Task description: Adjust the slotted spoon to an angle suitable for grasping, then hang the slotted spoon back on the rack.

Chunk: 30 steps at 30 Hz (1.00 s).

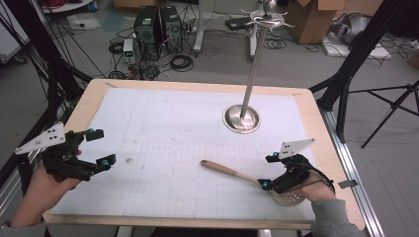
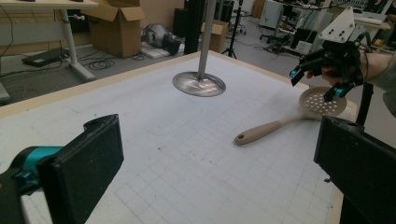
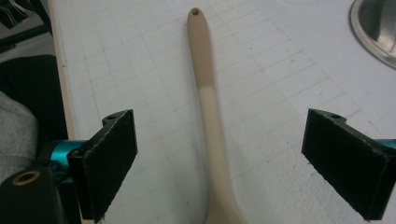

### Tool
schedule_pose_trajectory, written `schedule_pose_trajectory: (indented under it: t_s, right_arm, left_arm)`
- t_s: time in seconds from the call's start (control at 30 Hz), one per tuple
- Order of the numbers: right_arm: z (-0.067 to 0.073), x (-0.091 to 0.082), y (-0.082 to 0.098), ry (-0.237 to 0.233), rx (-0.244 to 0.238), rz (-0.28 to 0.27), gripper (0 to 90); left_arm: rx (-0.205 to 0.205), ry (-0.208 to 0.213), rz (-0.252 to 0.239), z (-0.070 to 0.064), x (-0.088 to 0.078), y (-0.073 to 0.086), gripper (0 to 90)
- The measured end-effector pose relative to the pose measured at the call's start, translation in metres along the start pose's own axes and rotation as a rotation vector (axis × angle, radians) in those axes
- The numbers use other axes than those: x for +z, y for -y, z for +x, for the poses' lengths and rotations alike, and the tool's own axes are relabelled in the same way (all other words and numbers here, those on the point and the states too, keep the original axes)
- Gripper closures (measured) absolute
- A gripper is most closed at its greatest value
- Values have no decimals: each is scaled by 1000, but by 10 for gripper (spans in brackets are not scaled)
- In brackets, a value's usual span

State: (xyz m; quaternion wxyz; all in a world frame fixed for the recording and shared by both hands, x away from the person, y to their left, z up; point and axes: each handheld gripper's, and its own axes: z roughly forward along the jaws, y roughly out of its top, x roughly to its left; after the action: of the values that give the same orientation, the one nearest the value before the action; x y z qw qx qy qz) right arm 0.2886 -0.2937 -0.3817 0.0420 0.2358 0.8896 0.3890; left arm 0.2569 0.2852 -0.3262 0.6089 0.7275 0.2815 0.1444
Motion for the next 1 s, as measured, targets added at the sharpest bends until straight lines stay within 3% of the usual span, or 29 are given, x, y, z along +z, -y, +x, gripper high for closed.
schedule_pose_trajectory:
  t_s: [0.4, 0.63, 0.83, 1.0]
  right_arm:
    - [-1, 4, 2, 24, -21, 27, 96]
    - [-1, 12, 3, 25, -37, 108, 144]
    - [1, 16, 5, 19, -36, 131, 189]
    - [3, 21, 4, 18, -64, 189, 259]
  left_arm:
    - [4, 7, 15, -1, 3, 2, 18]
    - [6, 3, 20, -3, 3, 3, 19]
    - [3, 5, 32, -3, 6, 4, 18]
    - [2, 5, 28, -4, 5, 4, 19]
